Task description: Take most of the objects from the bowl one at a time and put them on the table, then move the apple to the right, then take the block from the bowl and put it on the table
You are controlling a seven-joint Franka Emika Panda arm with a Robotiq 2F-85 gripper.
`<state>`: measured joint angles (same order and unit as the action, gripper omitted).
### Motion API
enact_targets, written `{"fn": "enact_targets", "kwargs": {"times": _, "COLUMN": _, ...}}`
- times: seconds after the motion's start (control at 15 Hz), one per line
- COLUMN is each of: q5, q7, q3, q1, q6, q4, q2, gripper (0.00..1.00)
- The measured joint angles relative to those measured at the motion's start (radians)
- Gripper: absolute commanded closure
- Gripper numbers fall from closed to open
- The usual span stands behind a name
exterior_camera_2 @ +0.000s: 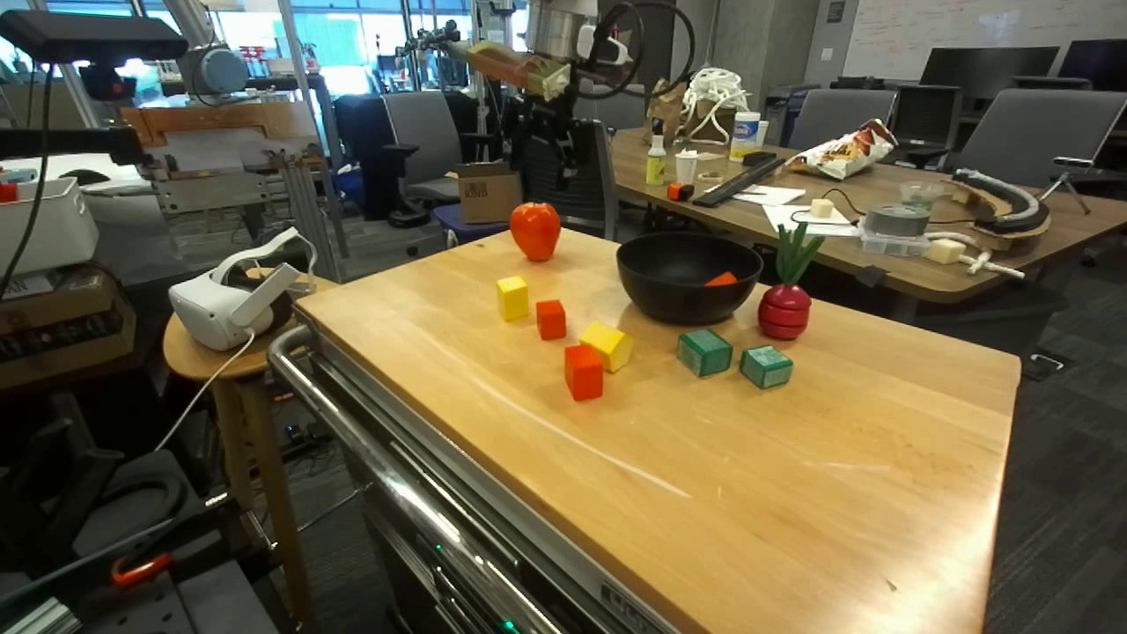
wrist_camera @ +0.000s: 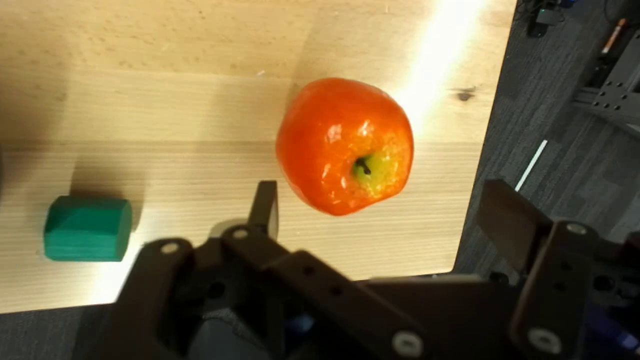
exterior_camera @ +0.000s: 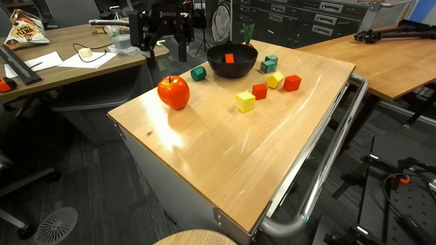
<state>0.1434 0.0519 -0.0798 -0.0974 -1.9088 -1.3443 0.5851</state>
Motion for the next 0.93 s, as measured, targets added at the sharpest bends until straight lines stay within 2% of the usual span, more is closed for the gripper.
{"fn": "enact_targets", "kwargs": {"times": 0.33, "q5": -0.091, "q7": 0.045, "q3": 0.01, "q1": -0.047, "q6": 0.029, "q4": 0.138, "q2": 0.134, "gripper": 0.0}}
{"fn": "enact_targets", "kwargs": {"times": 0.67, "q5": -0.203, "q7": 0.089, "q3": 0.037, "q1": -0.101, "q6": 0.213, "q4": 0.258, "q2": 0.202, "gripper": 0.0}}
{"fn": "enact_targets", "kwargs": {"times": 0.93, "q5": -0.22, "q7": 0.093, "q3": 0.039, "q1": -0.117, "q6": 0.344, "q4": 0.336, "q2": 0.229, "gripper": 0.0}}
